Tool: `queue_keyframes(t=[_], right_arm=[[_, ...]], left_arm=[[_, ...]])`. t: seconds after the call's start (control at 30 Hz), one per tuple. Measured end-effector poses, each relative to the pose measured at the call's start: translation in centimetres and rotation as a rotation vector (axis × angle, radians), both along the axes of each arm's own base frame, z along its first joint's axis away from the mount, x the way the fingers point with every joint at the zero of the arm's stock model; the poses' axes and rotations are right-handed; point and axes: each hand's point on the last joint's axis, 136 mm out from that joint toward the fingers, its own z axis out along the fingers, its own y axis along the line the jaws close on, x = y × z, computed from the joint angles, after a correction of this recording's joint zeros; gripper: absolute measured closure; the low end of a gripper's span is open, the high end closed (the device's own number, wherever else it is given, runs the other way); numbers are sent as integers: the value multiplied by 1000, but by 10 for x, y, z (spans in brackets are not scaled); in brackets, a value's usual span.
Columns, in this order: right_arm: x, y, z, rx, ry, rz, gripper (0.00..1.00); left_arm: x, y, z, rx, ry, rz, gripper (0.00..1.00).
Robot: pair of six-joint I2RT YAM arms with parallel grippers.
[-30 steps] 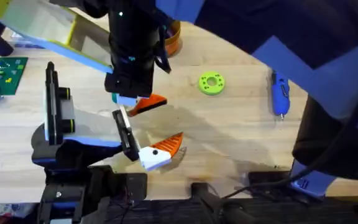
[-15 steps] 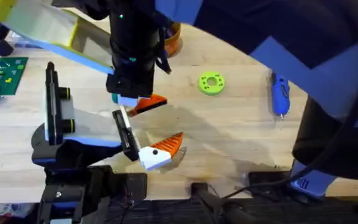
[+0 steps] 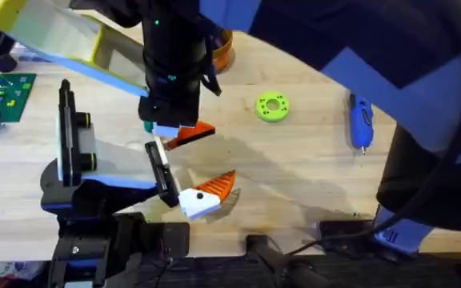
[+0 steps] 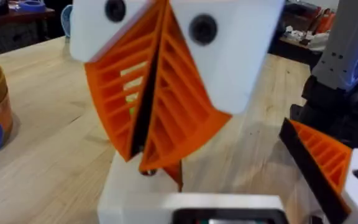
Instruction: Pick up the gripper from the table and insert it into the empty holder that is missing its gripper. Then pick up a screw, insert it into the mounting hole, and use the screwdriver to tighten it. Finally, clean up the table by picking up the vegetable and placing it into the bucket.
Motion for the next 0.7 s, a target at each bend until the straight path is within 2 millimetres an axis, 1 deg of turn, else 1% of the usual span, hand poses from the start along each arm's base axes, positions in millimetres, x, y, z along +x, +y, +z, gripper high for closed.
queue_keyframes(t=[0.2,0.37,0.57,0.7], right_arm=[[-4,-6,-2,-27,16,0,991],[-4,-7,-5,-34,20,0,991],[-5,-9,-12,-51,30,0,991],[-5,-8,-12,-49,28,0,991]], left_arm=[[0,0,0,0,0,0,15],[0,0,0,0,0,0,14],[0,0,0,0,0,0,13],[0,0,0,-1,2,0,14]])
